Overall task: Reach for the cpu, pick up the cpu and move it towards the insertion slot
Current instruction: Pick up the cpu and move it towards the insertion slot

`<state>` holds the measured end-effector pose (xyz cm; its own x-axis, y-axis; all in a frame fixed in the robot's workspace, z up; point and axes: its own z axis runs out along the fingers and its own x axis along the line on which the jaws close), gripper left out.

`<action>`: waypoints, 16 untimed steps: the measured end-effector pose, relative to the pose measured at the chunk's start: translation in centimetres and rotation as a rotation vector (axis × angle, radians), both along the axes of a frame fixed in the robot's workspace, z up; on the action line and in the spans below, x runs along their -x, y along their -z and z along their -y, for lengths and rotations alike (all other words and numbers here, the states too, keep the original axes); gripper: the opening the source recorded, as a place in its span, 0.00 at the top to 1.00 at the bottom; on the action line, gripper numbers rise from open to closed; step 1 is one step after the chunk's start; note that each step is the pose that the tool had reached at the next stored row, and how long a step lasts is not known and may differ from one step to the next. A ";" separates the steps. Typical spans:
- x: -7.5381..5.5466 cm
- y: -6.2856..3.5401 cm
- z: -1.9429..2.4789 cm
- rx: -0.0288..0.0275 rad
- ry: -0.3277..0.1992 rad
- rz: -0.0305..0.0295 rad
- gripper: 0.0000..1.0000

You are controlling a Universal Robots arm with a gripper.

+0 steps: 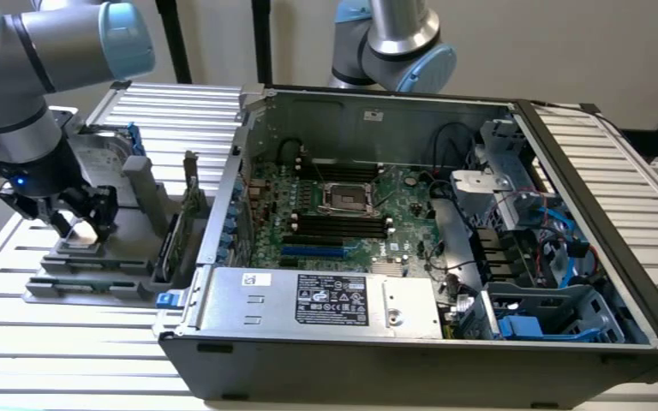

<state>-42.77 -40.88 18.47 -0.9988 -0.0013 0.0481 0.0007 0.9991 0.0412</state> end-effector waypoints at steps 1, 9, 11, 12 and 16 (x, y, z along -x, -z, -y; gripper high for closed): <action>0.0 0.00 0.00 0.0000 0.000 0.0000 0.40; 0.0 -0.47 0.00 0.0001 0.000 -0.0003 0.46; 0.0 -0.92 0.00 0.0001 0.000 -0.0002 0.46; 0.0 -1.19 0.00 0.0000 0.000 -0.0001 0.46; 0.0 -2.39 0.00 0.0000 0.000 -0.0001 0.46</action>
